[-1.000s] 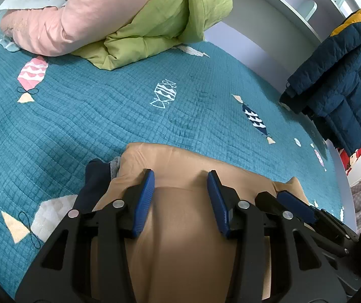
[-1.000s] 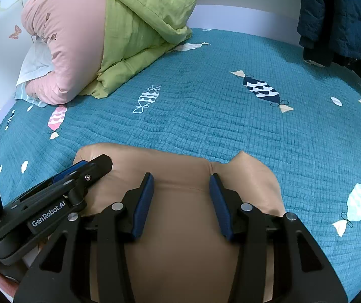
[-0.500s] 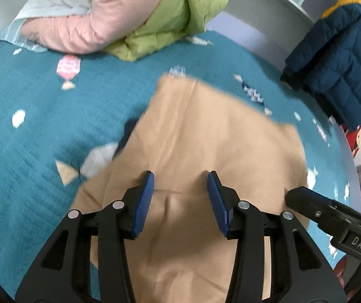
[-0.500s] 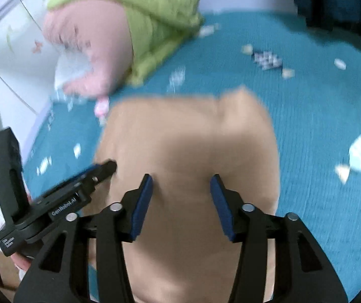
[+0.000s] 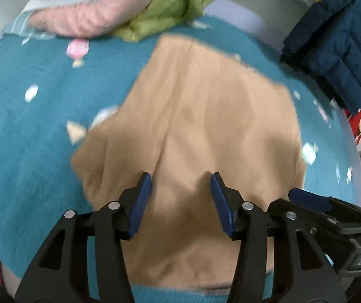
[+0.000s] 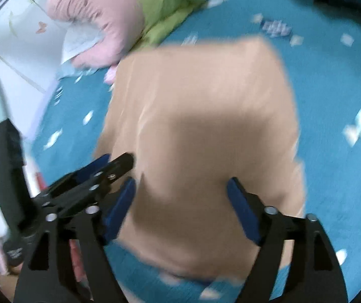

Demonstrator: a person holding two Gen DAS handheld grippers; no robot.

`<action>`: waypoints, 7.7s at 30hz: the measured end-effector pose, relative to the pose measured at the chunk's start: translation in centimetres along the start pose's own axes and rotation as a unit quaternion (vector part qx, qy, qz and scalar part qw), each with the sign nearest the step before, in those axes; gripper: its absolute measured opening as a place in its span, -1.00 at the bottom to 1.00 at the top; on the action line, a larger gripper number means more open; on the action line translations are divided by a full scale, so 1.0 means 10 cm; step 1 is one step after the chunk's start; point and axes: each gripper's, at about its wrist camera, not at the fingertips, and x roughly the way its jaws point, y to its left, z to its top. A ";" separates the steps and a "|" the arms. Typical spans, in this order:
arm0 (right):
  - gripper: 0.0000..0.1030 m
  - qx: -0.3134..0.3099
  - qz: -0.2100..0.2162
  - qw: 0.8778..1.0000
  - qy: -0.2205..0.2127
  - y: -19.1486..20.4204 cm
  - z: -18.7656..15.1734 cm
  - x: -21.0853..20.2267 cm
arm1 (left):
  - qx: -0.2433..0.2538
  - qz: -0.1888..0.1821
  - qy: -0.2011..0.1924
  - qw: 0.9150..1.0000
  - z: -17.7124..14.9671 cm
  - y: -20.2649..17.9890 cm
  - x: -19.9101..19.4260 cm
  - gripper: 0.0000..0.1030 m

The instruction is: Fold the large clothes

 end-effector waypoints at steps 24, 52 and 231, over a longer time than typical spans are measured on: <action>0.02 0.016 0.012 1.000 0.018 -0.16 -0.45 0.27 | -0.016 -0.037 0.076 0.996 -0.55 0.34 0.20 0.02; 0.60 0.055 0.032 0.991 -0.114 -0.51 -0.29 -0.40 | -0.037 0.018 0.035 0.999 -0.78 0.06 -0.12 0.73; -0.64 0.042 0.092 0.993 -0.053 -0.93 -0.23 -0.09 | -0.165 0.128 -0.015 0.978 -0.85 0.53 0.19 -0.08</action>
